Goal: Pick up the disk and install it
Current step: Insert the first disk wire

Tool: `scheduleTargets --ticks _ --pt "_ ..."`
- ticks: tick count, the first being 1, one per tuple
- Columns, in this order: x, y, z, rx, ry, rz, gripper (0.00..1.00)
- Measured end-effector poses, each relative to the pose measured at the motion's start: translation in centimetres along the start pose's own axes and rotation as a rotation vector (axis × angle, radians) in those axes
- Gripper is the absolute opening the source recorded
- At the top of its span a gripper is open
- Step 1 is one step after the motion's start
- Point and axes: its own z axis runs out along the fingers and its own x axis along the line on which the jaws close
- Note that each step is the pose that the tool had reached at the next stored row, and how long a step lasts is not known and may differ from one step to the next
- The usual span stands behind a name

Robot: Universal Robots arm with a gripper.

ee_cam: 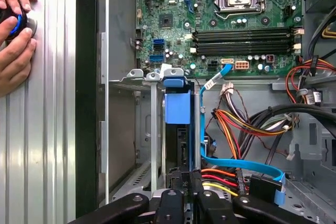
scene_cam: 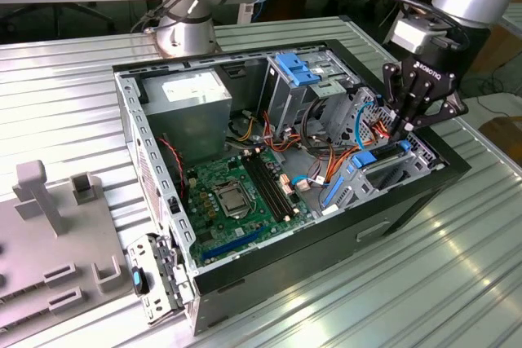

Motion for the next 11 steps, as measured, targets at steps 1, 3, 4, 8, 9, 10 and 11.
scheduleTargets --ticks 1,3,4,8,9,10,11 --pt "0.00 0.00 0.00 0.0000 0.0000 0.000 0.17" --pt "0.01 0.00 -0.01 0.0000 0.0003 0.000 0.17" --pt "0.01 0.00 -0.01 0.0000 0.0002 0.000 0.17" --pt "0.03 0.00 -0.01 0.0000 -0.0016 0.000 0.17" --pt "0.06 0.00 0.02 -0.0001 -0.0077 0.000 0.17" --pt "0.10 0.00 0.02 0.0000 -0.0127 0.000 0.17" --pt "0.23 0.00 0.03 -0.0003 -0.0246 0.000 0.17"
